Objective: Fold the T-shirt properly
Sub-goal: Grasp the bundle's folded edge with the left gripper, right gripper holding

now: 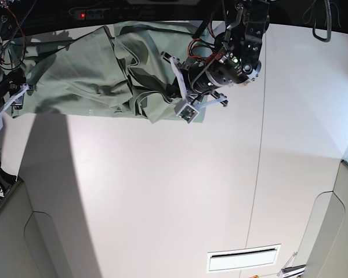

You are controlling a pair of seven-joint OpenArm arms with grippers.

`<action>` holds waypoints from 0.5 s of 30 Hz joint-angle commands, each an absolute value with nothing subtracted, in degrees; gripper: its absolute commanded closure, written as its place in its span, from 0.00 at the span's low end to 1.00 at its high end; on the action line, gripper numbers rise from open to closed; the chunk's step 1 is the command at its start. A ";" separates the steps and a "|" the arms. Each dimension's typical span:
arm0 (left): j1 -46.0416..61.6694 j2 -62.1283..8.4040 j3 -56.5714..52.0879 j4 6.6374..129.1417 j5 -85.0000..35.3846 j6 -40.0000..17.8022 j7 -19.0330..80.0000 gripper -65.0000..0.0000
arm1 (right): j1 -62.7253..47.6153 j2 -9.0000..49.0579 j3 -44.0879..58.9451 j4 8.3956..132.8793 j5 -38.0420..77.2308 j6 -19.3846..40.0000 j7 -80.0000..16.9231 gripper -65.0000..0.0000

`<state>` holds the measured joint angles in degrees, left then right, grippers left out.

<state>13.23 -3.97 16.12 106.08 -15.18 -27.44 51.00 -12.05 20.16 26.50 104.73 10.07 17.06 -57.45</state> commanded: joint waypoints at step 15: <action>10.81 -3.79 16.16 106.85 -20.18 -28.86 54.37 1.00 | -11.62 21.10 26.94 105.60 10.09 16.91 -56.14 0.54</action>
<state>11.42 -3.97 16.10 105.97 -19.44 -28.14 55.27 -12.05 20.16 26.50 104.73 10.07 17.06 -57.41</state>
